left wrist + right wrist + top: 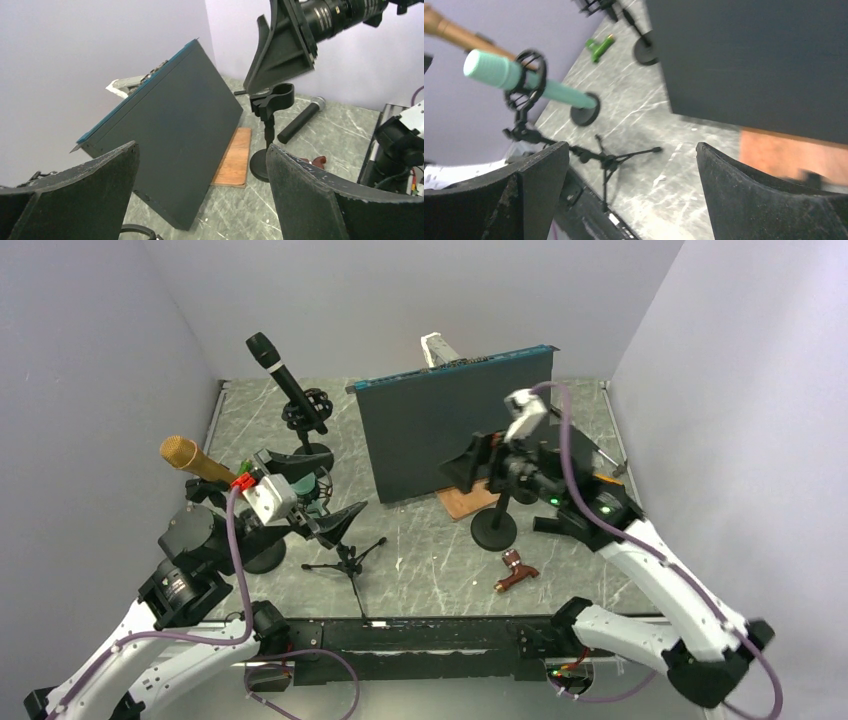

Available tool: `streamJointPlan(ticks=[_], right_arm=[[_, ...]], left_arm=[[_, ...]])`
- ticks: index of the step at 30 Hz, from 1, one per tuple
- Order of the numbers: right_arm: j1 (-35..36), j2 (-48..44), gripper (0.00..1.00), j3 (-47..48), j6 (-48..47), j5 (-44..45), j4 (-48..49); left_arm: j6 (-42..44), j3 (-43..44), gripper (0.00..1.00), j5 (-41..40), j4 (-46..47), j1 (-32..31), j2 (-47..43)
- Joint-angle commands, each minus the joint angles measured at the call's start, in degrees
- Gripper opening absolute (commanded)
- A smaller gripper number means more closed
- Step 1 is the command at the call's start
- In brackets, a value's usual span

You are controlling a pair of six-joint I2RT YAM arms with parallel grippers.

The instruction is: Remove the microphone from the stand

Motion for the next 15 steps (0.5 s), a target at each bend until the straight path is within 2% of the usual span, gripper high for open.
streamJointPlan(ticks=[1, 6, 9, 15], right_arm=[[13.62, 8.32, 0.99, 1.47, 1.09, 6.45, 12.04], [22.02, 15.38, 0.99, -2.41, 6.04, -0.09, 28.26], [24.5, 19.45, 0.99, -2.42, 6.98, -2.13, 32.21], [24.7, 25.21, 0.93, -2.0, 13.61, -7.81, 39.71]], left_arm=[[-1.55, -0.24, 0.99, -7.27, 2.65, -0.13, -1.07], [-9.32, 6.23, 0.99, -12.31, -7.04, -0.17, -2.86], [-15.25, 9.52, 0.99, -14.21, -14.43, -0.11, -5.53], [-25.99, 13.29, 0.99, -18.74, -30.27, -0.14, -12.4]])
